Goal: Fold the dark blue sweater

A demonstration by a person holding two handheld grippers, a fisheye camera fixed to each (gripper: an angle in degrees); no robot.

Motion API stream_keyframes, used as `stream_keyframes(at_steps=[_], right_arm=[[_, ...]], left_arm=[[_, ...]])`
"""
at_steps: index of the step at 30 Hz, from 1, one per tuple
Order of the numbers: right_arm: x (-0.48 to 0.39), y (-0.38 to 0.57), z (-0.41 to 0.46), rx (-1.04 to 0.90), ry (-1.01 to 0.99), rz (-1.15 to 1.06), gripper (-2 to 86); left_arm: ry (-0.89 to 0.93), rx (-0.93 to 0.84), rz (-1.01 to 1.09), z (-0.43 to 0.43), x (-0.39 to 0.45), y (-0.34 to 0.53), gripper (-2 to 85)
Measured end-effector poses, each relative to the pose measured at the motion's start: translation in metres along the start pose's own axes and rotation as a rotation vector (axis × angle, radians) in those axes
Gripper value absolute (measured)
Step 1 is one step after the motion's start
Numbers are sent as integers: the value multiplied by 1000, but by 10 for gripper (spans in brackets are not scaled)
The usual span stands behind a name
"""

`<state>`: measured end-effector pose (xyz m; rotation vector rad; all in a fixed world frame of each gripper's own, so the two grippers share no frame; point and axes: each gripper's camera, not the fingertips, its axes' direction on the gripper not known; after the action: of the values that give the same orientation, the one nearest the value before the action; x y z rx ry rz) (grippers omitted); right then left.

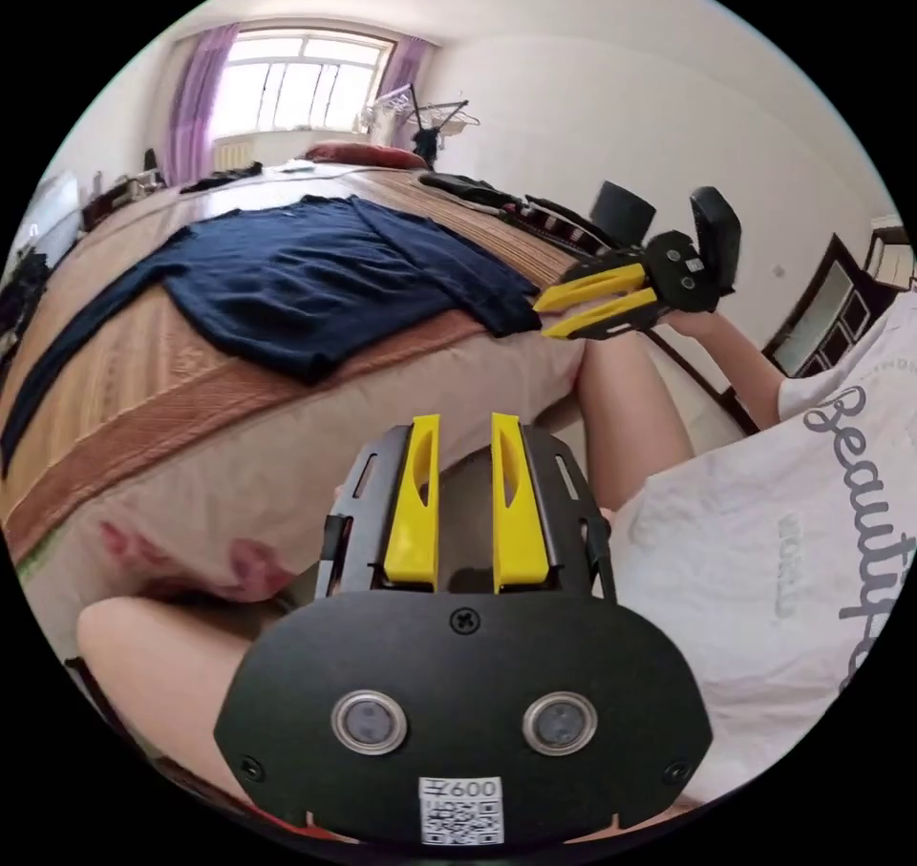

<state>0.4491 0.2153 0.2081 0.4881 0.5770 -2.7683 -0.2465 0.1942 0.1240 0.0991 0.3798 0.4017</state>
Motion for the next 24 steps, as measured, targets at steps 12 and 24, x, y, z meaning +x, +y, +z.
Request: stream_keyframes(at_steps=[12,24], right_arm=[[3,-12,71,254,-402,328,4],[31,-24,177,151,-607,393,-4]], left_arm=[[-389,365,-997,-190,-367,23,133],[-428,200,-1059,-139,-474,3,116]])
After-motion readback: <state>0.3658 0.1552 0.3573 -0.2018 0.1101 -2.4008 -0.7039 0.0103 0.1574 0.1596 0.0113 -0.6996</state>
